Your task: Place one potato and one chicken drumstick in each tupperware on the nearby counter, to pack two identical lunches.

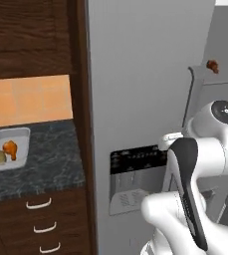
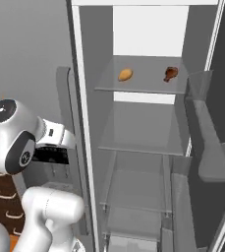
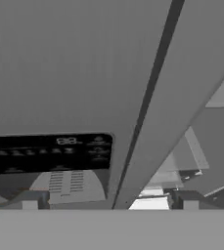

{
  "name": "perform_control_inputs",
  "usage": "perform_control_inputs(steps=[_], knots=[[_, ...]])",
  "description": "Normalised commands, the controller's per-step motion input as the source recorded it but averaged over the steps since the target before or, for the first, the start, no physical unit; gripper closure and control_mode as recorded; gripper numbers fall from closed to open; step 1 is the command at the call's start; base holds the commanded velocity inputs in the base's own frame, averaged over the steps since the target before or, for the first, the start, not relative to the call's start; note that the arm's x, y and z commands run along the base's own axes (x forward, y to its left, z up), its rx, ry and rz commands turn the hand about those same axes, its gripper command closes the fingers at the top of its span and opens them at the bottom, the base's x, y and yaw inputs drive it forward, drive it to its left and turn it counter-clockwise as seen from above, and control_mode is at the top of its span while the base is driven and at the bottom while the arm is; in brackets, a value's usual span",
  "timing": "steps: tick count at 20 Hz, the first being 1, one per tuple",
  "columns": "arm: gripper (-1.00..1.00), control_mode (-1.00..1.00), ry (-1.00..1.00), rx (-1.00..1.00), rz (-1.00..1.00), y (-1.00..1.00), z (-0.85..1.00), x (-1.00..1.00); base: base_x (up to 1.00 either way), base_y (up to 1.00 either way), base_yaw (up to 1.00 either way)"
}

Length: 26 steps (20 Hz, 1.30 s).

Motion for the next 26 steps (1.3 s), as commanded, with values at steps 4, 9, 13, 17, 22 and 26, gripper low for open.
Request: perform_control_inputs(steps=[4, 9, 13, 17, 22, 26], knots=[[-1.00, 1.00, 0.00, 0.00, 0.00, 0.00, 0.00, 0.00, 0.04, -0.94, -0.01], [-1.00, 1.00, 0.00, 0.00, 0.00, 0.00, 0.00, 0.00, 0.25, -0.57, 0.00], [-1.00, 1.00, 0.00, 0.00, 0.00, 0.00, 0.00, 0.00, 0.29, -0.15, 0.00], [-1.00, 1.00, 0.00, 0.00, 0.00, 0.00, 0.00, 0.00, 0.31, 0.00, 0.00], [-1.00, 1.00, 0.00, 0.00, 0.00, 0.00, 0.00, 0.00, 0.36, 0.00, 0.00], [-1.00, -1.00, -0.13, 0.00, -0.03, 0.00, 0.00, 0.41, 0.00, 0.00, 0.00]])
